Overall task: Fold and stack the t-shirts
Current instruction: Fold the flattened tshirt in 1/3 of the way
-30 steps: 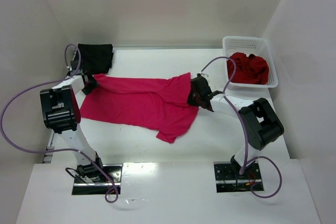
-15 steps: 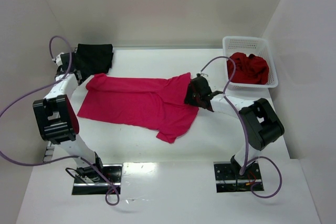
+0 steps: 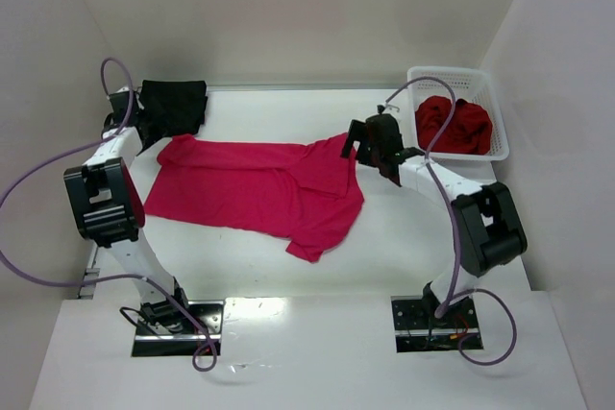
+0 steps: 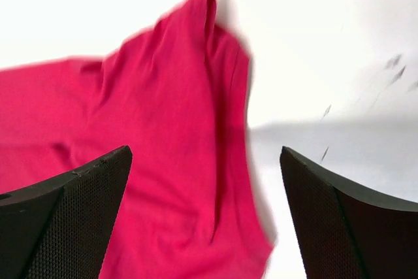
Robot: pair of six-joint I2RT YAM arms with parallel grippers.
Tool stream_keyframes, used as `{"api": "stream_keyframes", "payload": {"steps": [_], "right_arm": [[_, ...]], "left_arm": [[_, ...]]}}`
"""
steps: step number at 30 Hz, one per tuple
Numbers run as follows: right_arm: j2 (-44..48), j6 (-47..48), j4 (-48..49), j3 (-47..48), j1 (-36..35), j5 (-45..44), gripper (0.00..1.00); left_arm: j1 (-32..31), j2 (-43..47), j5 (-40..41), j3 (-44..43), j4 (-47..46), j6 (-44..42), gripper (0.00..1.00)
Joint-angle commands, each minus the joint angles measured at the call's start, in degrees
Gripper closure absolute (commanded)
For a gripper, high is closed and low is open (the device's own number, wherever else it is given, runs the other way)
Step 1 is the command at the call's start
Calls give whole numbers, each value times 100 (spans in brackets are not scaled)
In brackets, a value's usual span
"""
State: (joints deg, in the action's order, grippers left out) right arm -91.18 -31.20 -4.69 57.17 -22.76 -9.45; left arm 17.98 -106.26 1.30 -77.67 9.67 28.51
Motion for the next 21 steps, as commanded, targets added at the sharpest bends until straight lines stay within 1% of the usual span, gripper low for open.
{"api": "stream_keyframes", "payload": {"steps": [1, 3, 4, 5, 8, 10, 12, 13, 14, 16, 17, 18, 21], "right_arm": [[-444, 509, 354, 426, 106, -153, 0], [-786, 650, 407, 637, 158, -153, 0], [-918, 650, 407, 725, 219, -14, 0], [-1381, 650, 320, 1048, 272, 205, 0], [-1753, 720, 196, 1314, 352, 539, 1], [-1754, 721, 196, 1367, 404, 541, 1], [-1859, 721, 127, 1428, 404, 480, 8], [-1912, 721, 65, 1481, 404, 479, 14], [-1913, 721, 65, 1482, 404, 479, 16], [-2026, 721, 4, 1551, 404, 663, 21], [-2027, 721, 3, 1552, 404, 908, 25], [-2079, 721, 55, 1552, 404, 962, 30], [-2141, 650, 56, 1552, 404, 1015, 40]], "left_arm": [[22, -325, -762, -538, -273, -592, 0], [22, -396, -833, -592, -273, -724, 0], [22, -396, -990, -592, -325, -829, 0], [22, -396, -991, -592, -326, -891, 0], [74, -396, -939, -592, -265, -962, 0], [74, -396, -886, -592, -264, -962, 0], [127, -396, -886, -539, -264, -962, 0], [127, -396, -886, -539, -264, -962, 0], [127, -396, -886, -539, -264, -962, 0], [127, -448, -886, -539, -264, -962, 0], [127, -448, -938, -539, -264, -962, 0], [127, -448, -939, -539, -264, -962, 0], [127, -448, -939, -539, -264, -962, 0]]}}
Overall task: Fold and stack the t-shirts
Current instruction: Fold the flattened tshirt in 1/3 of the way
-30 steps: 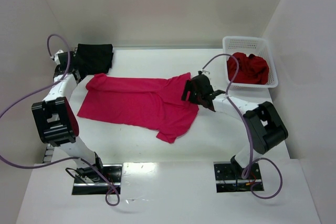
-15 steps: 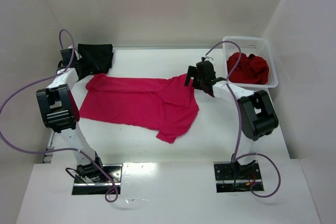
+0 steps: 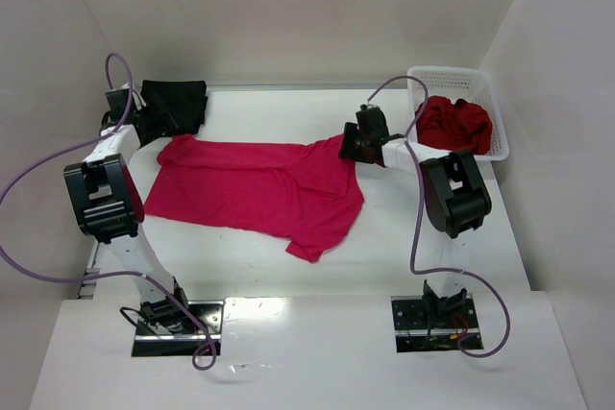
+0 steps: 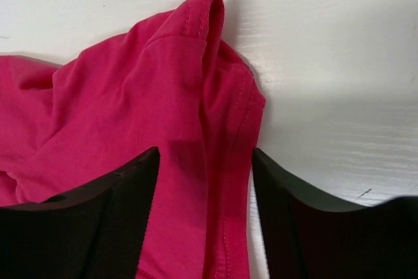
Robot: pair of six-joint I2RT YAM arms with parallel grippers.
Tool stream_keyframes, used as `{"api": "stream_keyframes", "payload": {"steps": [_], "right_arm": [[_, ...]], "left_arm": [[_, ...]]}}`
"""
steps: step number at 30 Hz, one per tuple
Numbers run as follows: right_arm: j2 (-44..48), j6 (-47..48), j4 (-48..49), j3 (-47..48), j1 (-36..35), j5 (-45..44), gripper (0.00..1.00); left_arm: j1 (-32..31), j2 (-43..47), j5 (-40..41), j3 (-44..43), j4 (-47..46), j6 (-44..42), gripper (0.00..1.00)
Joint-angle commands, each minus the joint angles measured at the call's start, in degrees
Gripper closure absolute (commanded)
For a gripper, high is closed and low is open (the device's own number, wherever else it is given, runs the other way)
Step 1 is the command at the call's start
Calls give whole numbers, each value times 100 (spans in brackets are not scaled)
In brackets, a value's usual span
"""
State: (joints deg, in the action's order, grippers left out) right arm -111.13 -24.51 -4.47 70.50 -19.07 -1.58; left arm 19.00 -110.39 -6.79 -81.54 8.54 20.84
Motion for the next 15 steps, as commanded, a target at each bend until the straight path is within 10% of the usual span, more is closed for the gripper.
{"api": "stream_keyframes", "payload": {"steps": [1, 10, 15], "right_arm": [[-207, -18, -27, 219, 35, 229, 41], [-488, -18, -89, 333, 35, -8, 62], [-603, -80, -458, 684, 35, -430, 91]], "left_arm": [[24, -35, -130, -152, -150, -247, 0], [24, 17, -130, -99, -98, -247, 0], [24, 70, -130, -99, -98, -247, 0]]}}
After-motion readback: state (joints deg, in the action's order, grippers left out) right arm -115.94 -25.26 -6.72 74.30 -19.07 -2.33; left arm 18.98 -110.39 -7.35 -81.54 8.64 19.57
